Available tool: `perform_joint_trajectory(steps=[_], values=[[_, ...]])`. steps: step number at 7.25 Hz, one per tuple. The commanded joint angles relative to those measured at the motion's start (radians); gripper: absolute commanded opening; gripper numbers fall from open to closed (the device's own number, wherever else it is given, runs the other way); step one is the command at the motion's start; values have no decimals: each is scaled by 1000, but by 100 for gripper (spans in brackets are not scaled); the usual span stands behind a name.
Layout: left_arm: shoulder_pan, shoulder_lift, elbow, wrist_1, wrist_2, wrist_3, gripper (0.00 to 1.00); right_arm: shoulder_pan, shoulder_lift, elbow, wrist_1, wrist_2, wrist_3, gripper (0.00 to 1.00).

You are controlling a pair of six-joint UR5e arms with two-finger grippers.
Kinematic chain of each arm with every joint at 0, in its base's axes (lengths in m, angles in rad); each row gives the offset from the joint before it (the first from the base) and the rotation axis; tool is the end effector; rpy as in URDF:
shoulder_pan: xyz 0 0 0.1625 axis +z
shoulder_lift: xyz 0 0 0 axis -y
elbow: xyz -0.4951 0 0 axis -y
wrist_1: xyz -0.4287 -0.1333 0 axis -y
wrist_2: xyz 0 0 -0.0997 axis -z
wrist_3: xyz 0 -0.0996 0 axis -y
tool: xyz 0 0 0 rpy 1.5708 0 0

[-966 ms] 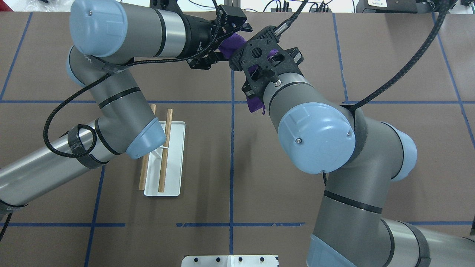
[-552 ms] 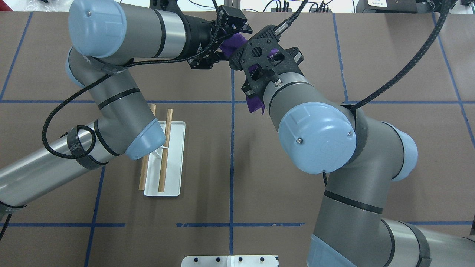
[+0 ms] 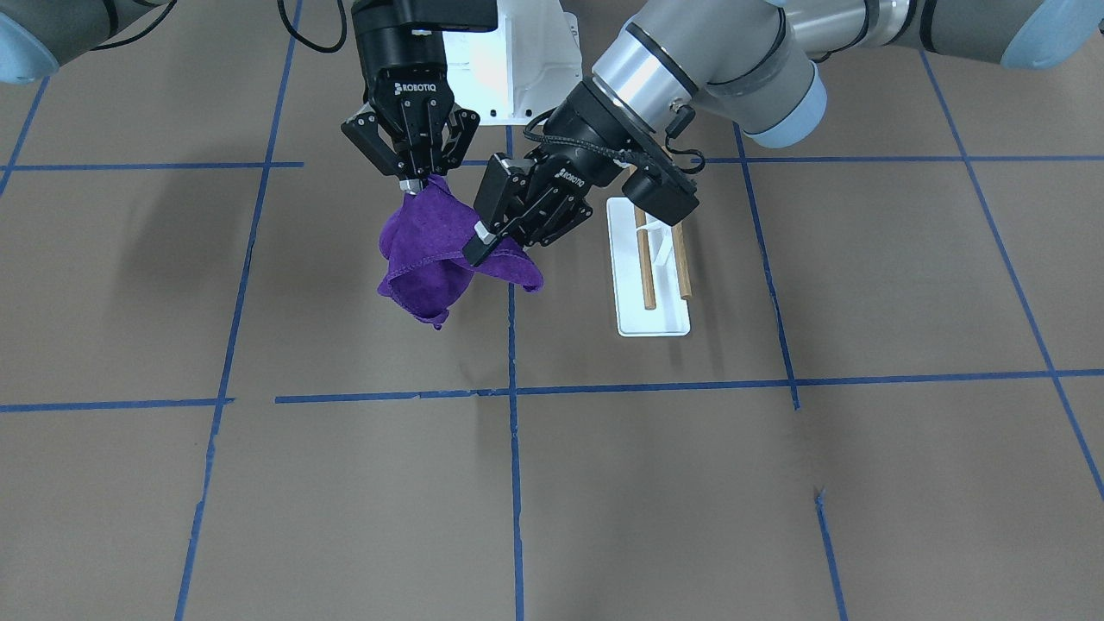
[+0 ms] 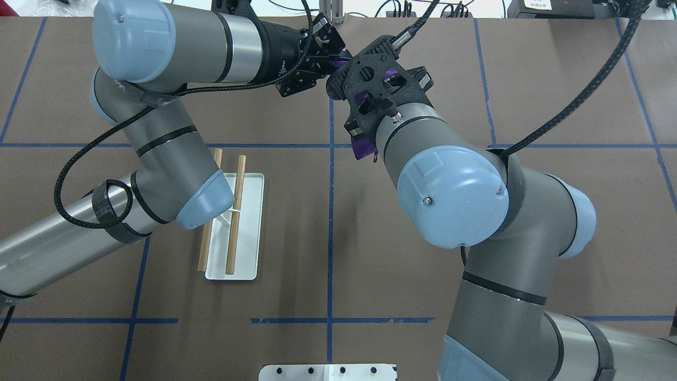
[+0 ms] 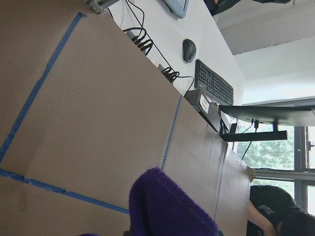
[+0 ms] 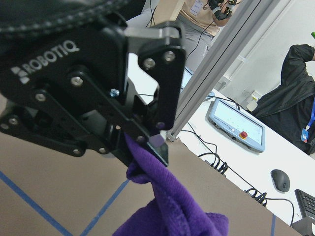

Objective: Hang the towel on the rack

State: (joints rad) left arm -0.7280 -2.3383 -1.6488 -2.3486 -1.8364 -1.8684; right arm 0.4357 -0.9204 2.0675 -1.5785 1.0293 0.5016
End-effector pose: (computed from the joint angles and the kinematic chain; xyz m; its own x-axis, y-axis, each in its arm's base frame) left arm 0.4654 -0.5583 0.0934 -0.1683 -0.2290 -0.9588 0.4153 0.8657 -0.2797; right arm -0.4617 -0.4186 0.1109 0.8716 -0.4231 0.2478 -0.0456 0.4333 0.9001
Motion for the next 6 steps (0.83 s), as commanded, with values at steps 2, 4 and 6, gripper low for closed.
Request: perform_joint_trajectory(steps=[2, 4, 6], values=[[-1, 1, -12, 26, -3, 0, 0, -2, -2, 0, 0, 0, 0, 0], [-1, 7, -38, 31, -4, 0, 0, -6, -2, 11, 2, 2, 21, 7], [-1, 11, -58, 63, -4, 2, 0, -14, -3, 31, 2, 8, 92, 100]])
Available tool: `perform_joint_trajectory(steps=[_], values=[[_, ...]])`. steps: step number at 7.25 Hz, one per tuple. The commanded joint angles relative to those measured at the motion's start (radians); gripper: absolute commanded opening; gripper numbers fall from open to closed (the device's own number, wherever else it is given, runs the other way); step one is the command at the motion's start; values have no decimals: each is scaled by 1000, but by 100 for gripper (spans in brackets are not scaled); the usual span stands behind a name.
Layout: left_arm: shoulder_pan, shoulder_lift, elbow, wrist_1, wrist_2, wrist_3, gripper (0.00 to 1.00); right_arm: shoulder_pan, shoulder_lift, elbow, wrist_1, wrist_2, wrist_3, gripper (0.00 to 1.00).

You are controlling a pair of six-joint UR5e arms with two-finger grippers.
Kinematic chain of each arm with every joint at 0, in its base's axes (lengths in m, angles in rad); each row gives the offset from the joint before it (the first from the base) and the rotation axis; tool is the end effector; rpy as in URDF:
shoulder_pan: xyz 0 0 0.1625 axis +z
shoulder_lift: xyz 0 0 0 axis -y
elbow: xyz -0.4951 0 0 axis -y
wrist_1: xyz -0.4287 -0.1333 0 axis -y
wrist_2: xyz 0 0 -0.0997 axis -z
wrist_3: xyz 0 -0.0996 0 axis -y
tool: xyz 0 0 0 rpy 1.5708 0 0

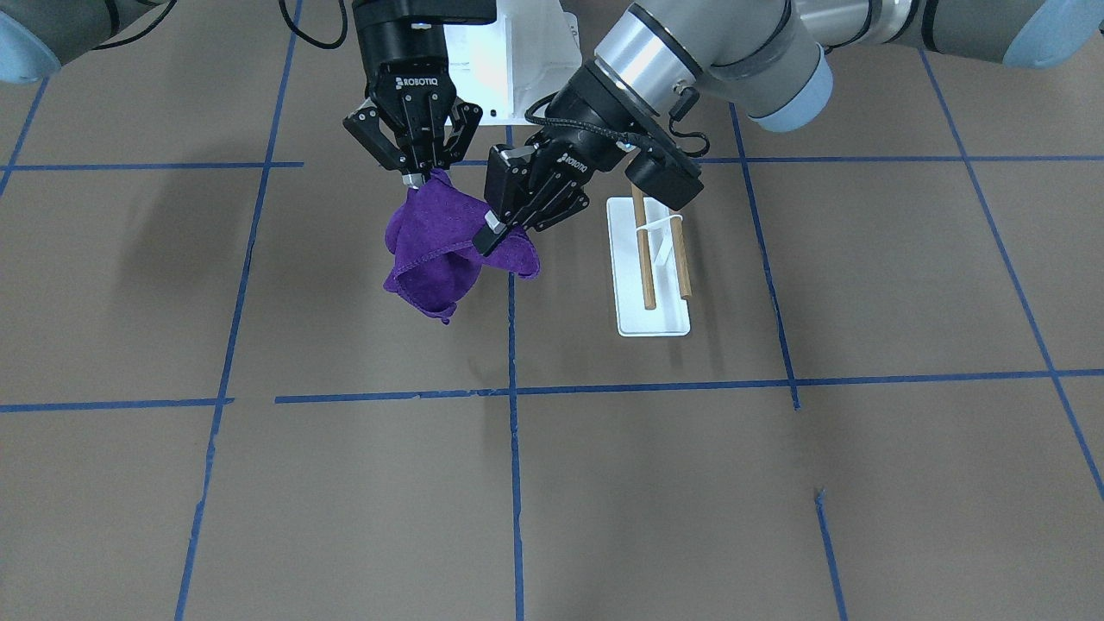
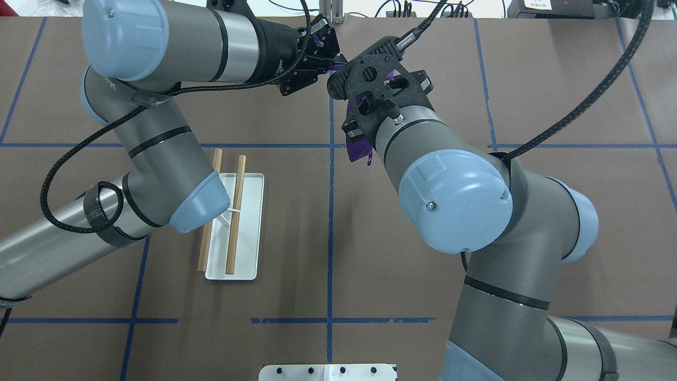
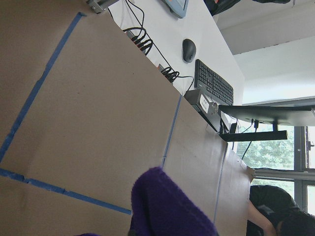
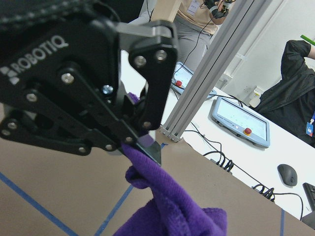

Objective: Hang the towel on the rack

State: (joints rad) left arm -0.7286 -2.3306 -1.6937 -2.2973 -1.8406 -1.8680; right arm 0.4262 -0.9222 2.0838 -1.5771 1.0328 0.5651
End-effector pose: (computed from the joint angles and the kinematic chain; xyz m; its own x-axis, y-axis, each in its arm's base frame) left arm 0.4552 -0.5493 0.0870 -0.1571 -0.2381 -0.9585 0.4152 0.8646 -0.2828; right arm -0.4593 -0.4110 0.1071 0.8572 -0.4073 0.3153 -0.1083 0.4559 0.8834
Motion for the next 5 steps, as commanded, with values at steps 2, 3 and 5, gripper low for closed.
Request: perform_joint_trajectory(steps=[2, 3, 5], values=[[0, 4, -14, 12, 0, 1, 0, -4, -12, 25, -1, 7, 26, 100], [0, 4, -15, 12, 0, 1, 0, -3, -21, 36, -1, 13, 22, 100], [-2, 5, -17, 13, -2, 12, 0, -7, -110, 128, -1, 27, 18, 100]])
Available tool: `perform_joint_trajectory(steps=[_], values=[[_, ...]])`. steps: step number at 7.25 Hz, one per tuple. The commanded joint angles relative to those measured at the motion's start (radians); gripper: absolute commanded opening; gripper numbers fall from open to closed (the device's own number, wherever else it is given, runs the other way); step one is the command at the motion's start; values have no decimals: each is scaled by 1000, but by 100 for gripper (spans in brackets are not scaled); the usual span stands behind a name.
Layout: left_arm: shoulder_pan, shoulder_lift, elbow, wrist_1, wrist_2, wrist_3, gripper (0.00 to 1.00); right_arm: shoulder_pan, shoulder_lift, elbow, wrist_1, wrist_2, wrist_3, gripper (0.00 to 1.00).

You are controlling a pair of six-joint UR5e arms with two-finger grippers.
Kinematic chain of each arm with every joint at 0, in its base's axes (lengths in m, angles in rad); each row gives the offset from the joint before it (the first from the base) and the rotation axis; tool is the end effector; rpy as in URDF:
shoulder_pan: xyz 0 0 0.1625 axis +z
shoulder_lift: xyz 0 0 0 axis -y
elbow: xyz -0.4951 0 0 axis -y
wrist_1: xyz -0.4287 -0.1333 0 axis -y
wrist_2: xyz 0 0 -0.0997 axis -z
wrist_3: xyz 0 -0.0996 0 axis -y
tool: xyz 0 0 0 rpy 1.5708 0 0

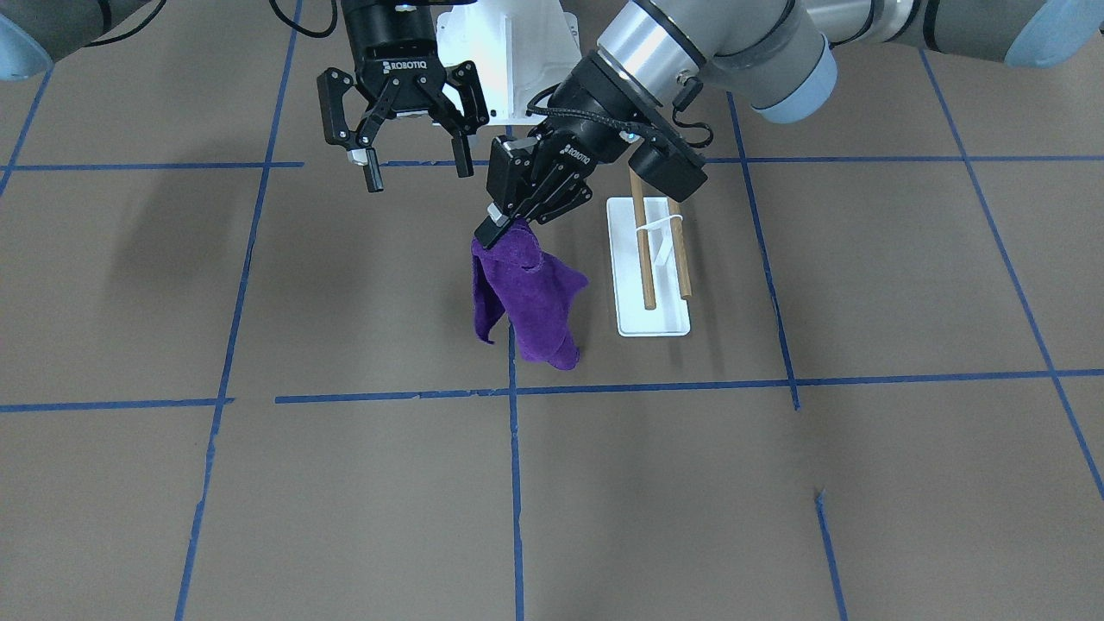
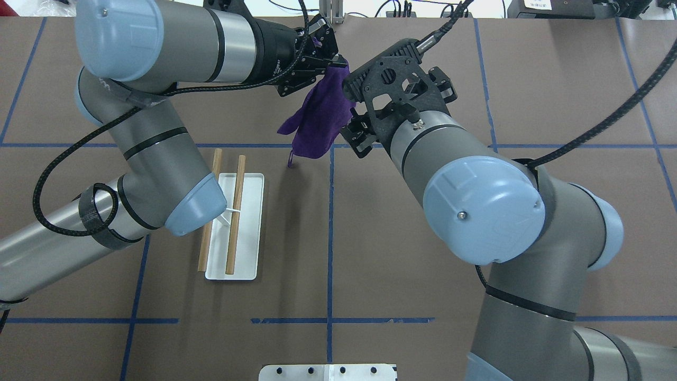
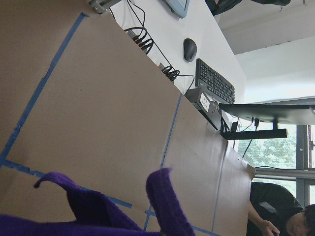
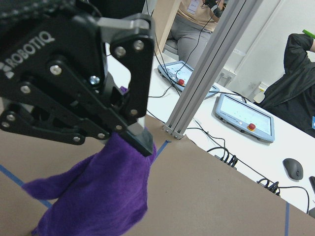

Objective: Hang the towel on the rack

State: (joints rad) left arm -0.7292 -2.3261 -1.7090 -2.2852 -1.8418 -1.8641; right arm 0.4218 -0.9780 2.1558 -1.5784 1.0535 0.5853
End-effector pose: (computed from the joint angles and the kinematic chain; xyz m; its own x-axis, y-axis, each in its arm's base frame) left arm 0.4511 -0.5461 0.0857 -0.1544 -0.2356 -0.9595 0.4156 0.8656 -0.2794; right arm -0.4356 -0.3956 0.1191 0.8395 -0.4174 0.3480 -0.1295 0.4682 0.8741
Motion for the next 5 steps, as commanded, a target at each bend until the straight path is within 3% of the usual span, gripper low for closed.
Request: perform_joint_trajectory(steps=[1, 2, 3, 5], values=[[-3, 2, -7, 6, -1, 23, 0, -12, -139, 131, 0, 16, -2, 100], [-3, 2, -9, 10, -1, 25, 0, -18, -219, 201, 0, 29, -2, 100], [-7, 5, -24, 16, 1, 25, 0, -12, -308, 282, 0, 107, -4, 100], [-9, 73, -163, 154, 3, 25, 0, 20, -463, 338, -3, 160, -13, 100]])
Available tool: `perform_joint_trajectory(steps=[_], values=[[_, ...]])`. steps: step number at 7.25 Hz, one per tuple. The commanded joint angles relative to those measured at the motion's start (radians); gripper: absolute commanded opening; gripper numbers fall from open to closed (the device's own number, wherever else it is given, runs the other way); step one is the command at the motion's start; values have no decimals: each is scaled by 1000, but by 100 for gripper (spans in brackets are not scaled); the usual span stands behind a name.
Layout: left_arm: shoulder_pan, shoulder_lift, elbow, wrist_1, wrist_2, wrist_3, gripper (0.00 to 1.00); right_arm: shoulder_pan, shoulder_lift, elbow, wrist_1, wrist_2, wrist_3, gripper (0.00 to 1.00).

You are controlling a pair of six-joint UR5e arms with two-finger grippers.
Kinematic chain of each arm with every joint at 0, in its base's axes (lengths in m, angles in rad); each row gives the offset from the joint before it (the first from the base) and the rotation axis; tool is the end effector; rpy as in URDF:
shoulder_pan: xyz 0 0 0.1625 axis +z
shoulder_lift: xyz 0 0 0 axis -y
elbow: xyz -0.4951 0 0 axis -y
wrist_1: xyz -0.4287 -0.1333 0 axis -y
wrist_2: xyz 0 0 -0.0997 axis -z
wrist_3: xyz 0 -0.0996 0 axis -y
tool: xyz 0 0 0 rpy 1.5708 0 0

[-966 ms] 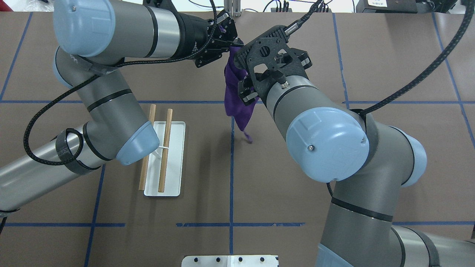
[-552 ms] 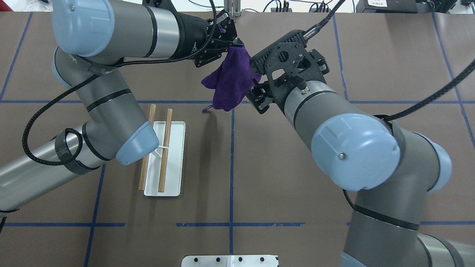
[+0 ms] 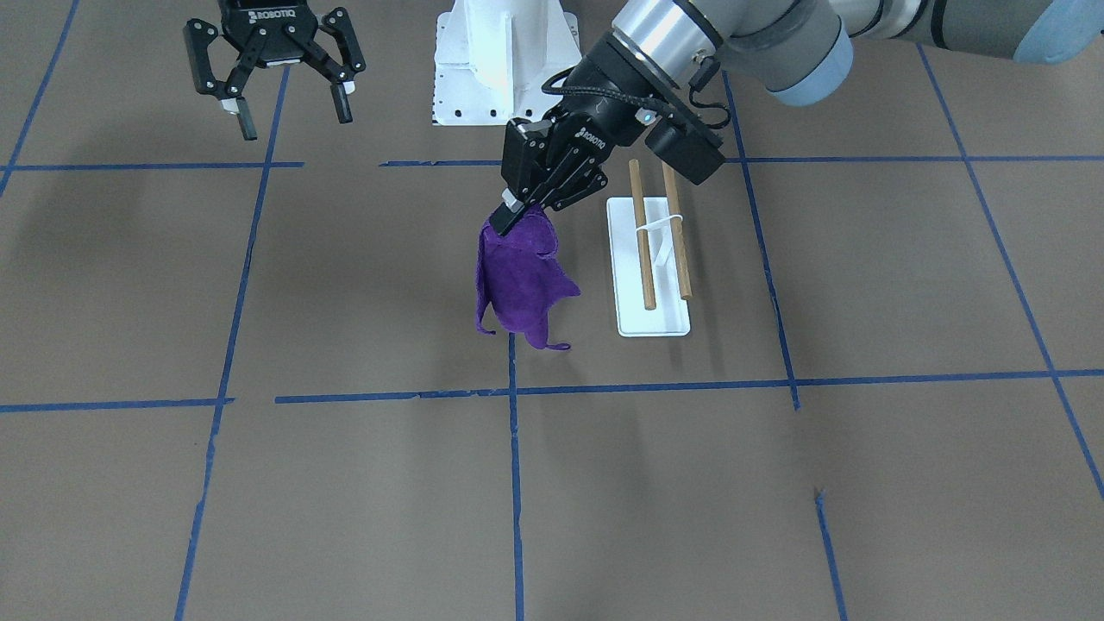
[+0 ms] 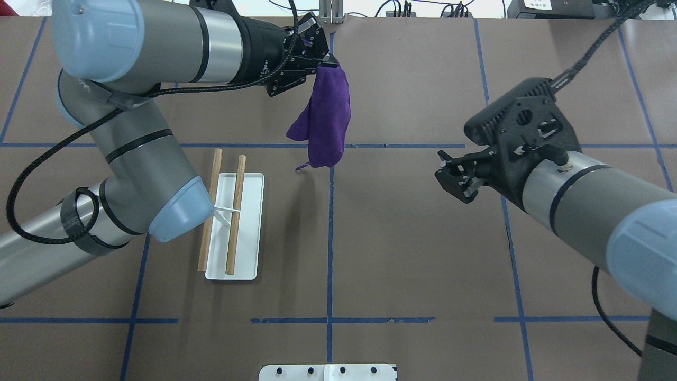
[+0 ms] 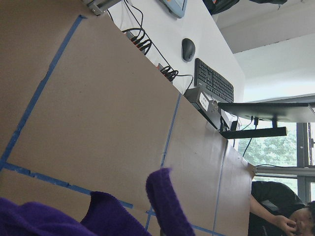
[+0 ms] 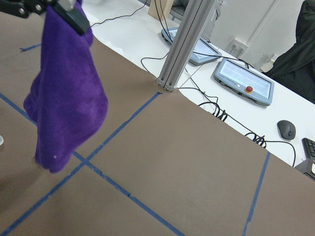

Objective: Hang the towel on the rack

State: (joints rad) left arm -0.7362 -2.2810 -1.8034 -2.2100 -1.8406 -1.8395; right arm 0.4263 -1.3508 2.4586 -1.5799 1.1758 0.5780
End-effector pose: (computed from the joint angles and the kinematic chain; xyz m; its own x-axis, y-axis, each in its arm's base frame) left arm 0.4245 -0.5287 0.0902 -0.1274 -0.2299 -0.9648 0.4313 0.8631 -0.2626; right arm -0.3176 -0.3327 0.2151 0.8072 -0.4824 0.3400 -0.0322 0.5392 0.8415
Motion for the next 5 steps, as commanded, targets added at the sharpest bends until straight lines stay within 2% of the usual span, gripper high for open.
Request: perform_joint_trajectory(steps=[1, 2, 3, 4, 5], values=[[0, 21, -114, 160, 10, 0, 0, 101, -129, 20, -2, 147, -20, 100], [3, 21, -175, 250, 17, -3, 0, 256, -149, 1, -32, 329, -73, 100], [35, 24, -235, 323, 87, -3, 0, 429, -140, -50, -105, 516, -172, 100], [132, 23, -270, 414, 216, -1, 0, 585, -143, -120, -120, 677, -334, 100], [243, 24, -339, 553, 376, -1, 0, 668, -155, -207, -118, 793, -383, 100]])
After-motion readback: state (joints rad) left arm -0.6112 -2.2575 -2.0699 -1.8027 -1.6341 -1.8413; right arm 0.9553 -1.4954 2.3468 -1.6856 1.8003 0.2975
